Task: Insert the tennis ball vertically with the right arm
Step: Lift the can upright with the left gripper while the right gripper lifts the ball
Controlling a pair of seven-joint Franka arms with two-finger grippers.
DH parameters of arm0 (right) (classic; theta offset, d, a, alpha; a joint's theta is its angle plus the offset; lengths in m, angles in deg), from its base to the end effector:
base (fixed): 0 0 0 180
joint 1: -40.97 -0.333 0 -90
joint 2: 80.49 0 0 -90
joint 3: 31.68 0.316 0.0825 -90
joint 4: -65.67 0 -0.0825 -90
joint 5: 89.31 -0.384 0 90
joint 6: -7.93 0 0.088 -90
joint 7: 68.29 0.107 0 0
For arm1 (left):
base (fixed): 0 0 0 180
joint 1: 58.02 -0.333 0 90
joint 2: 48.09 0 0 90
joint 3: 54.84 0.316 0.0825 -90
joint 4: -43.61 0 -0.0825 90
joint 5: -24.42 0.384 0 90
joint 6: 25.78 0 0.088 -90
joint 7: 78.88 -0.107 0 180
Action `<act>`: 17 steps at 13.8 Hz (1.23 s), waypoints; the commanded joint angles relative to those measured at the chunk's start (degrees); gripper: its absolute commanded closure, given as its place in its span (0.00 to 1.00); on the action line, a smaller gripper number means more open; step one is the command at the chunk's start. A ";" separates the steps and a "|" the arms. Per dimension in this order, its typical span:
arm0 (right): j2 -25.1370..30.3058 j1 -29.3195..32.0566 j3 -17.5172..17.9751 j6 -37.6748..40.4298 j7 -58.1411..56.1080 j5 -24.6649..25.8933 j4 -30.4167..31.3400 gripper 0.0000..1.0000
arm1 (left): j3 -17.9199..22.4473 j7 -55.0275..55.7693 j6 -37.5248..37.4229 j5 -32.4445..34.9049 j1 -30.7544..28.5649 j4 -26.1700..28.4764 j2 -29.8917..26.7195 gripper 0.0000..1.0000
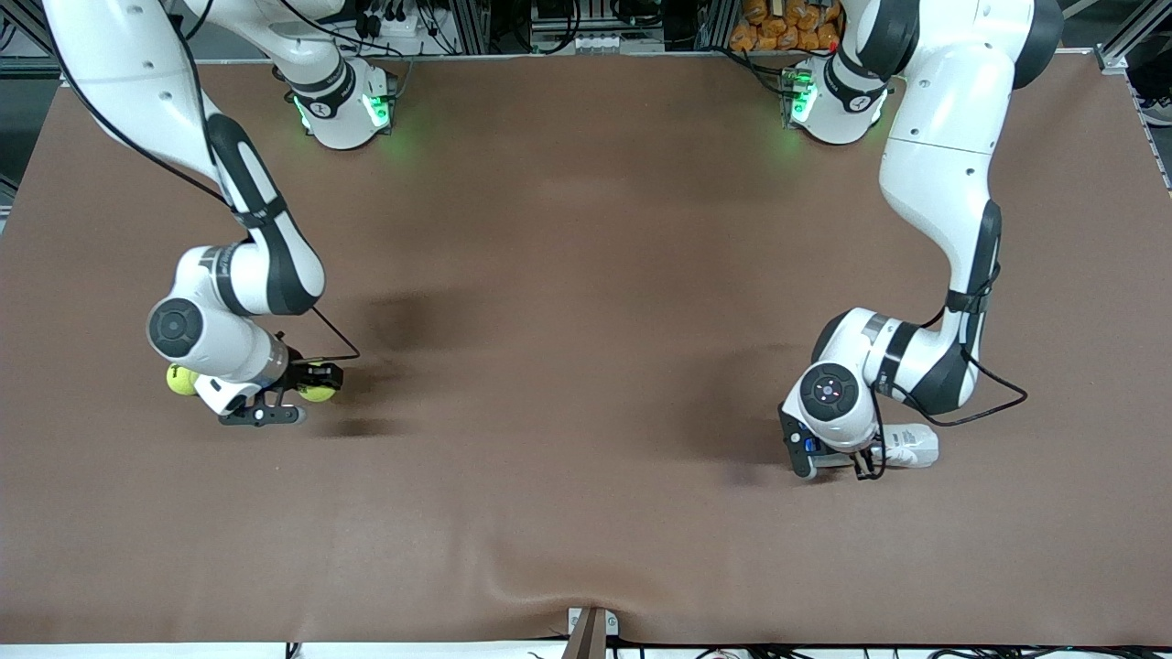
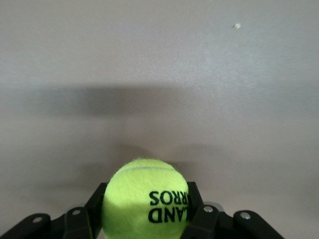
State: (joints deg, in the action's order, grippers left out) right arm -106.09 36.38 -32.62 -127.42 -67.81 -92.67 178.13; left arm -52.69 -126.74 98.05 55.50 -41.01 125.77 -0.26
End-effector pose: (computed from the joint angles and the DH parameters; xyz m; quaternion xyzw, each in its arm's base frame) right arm 0.6105 0.0400 0.2408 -0.9996 -0.0070 0.0241 0.0157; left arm 0.6969 -0.1686 0.1899 -0.7316 0.6403 0.1150 0.2037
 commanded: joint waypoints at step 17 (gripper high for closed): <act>25.07 0.20 0.33 45.17 4.27 -0.16 -18.41 1.00 | -9.53 1.44 2.97 -44.59 0.57 -0.51 -14.87 0.43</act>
State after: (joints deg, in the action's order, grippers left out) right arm -79.96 36.01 -32.50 -82.61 -63.58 -92.66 161.16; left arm -61.91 -126.92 98.64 15.29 -40.85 124.21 -13.79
